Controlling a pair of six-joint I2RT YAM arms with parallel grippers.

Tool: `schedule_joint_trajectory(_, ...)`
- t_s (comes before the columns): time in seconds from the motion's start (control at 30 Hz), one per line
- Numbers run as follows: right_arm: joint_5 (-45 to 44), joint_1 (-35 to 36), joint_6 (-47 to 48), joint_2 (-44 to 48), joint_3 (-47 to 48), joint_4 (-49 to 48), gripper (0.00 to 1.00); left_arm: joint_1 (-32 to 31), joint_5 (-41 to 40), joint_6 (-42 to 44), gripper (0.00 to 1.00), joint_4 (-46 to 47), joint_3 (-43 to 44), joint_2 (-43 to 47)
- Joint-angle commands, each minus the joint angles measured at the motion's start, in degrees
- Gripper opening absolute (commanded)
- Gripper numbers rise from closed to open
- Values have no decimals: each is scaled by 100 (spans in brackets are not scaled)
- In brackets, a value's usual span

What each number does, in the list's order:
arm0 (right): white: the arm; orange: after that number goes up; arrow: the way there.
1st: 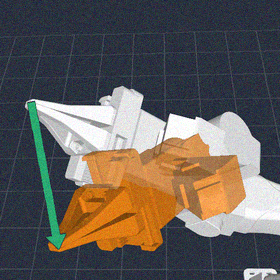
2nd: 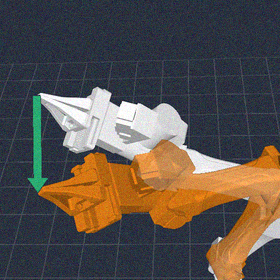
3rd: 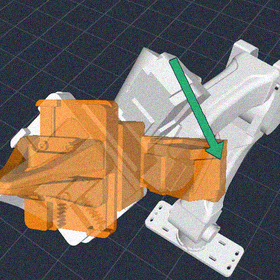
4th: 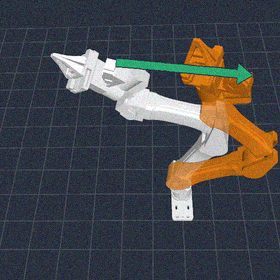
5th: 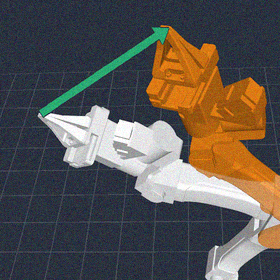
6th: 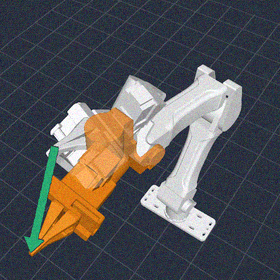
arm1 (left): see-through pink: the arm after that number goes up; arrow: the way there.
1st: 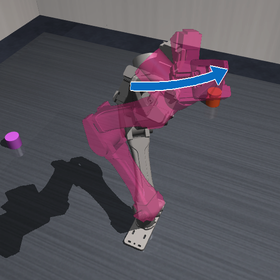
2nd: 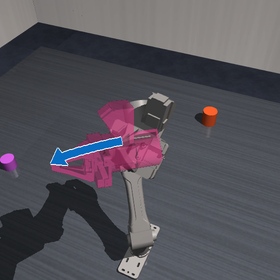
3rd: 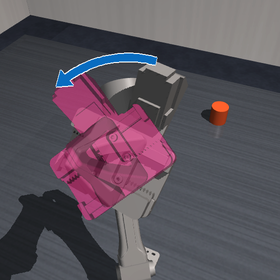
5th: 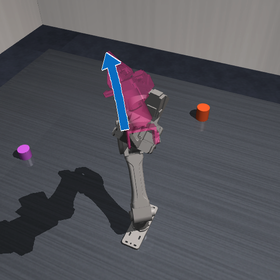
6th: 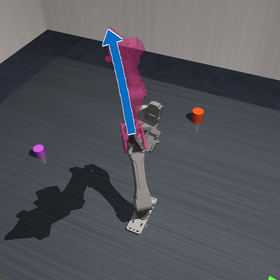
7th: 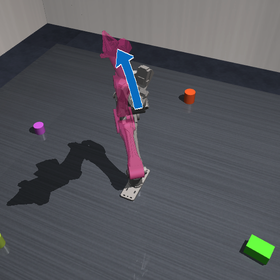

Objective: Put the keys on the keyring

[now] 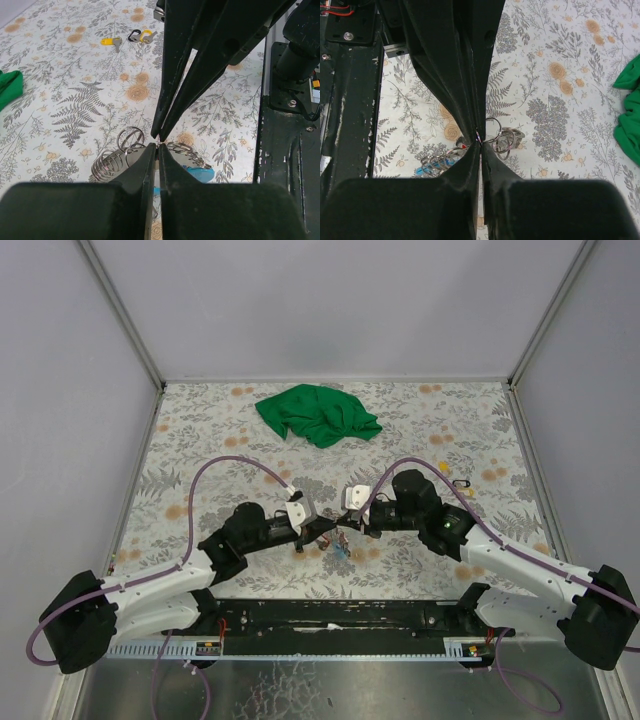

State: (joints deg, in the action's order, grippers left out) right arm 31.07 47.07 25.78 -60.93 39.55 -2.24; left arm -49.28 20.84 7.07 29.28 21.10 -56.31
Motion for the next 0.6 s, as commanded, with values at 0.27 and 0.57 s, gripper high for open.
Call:
schedule_joint_trajectory(0.27,-464,4,-679,741,-87,-99,40,101,-145,39,0,1141,-527,235)
schedule_joint_trajectory(0.57,-1420,4,-1873,830,-45,15,49,126,33,2,0,1491,-699,192)
